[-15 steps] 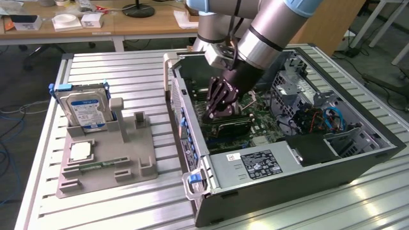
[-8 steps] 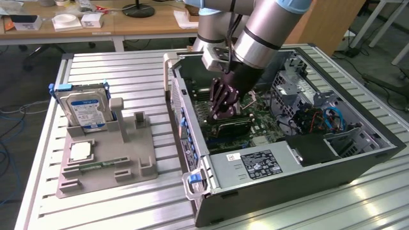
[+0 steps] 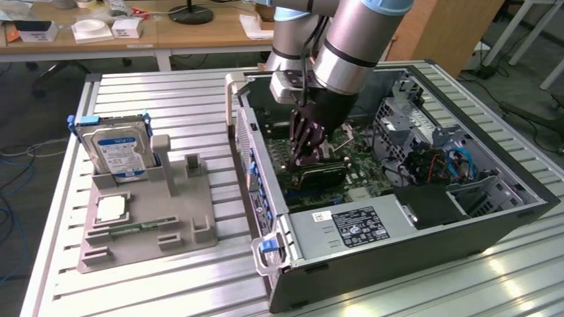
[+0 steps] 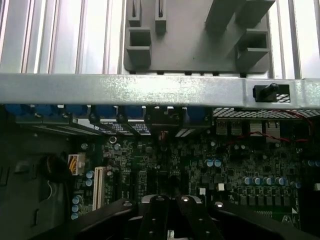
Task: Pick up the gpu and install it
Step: 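Press down on the gpu until it lock into place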
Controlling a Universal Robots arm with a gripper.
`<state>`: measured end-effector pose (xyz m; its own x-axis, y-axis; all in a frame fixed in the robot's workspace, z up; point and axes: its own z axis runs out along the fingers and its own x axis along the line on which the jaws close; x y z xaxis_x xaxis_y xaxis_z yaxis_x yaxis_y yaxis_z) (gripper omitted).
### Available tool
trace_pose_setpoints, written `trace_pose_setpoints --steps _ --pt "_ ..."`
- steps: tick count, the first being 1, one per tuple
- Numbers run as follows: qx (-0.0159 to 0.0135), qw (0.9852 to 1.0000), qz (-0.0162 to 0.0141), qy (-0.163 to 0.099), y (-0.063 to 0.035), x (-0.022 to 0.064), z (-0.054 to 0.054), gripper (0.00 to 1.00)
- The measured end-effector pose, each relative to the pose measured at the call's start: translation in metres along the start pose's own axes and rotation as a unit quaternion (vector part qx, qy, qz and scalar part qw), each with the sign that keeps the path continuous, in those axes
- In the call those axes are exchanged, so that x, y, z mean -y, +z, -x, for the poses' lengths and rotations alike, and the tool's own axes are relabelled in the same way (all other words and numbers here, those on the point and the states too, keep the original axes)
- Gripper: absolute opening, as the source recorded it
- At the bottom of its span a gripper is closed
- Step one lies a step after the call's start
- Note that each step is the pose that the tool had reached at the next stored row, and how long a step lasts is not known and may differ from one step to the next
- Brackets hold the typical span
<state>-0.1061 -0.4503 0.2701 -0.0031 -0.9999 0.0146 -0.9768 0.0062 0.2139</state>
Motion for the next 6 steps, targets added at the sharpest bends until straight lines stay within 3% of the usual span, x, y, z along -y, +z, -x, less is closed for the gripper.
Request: trace_pose_setpoints --steps 6 --pt "0.0000 1.0000 0.0000 0.000 0.0000 0.0000 0.0000 0.10"
